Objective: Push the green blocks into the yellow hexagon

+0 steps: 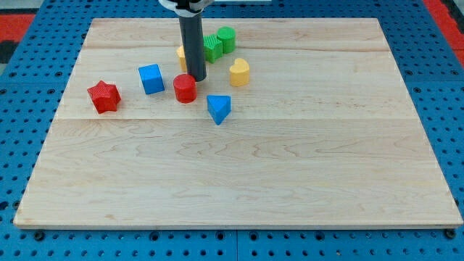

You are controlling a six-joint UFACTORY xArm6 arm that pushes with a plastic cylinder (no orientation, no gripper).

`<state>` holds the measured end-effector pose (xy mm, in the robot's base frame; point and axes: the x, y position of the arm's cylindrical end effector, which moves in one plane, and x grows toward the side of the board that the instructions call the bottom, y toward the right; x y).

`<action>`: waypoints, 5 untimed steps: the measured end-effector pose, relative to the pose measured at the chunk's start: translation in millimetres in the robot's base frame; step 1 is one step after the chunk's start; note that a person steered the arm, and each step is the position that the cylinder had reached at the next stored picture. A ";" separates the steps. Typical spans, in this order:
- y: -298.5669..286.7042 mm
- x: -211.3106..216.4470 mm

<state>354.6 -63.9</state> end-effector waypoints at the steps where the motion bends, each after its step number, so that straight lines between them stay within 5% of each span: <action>1: -7.3 32.9; 3: -70.0 84.4; 5: -32.9 19.4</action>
<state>374.0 -96.8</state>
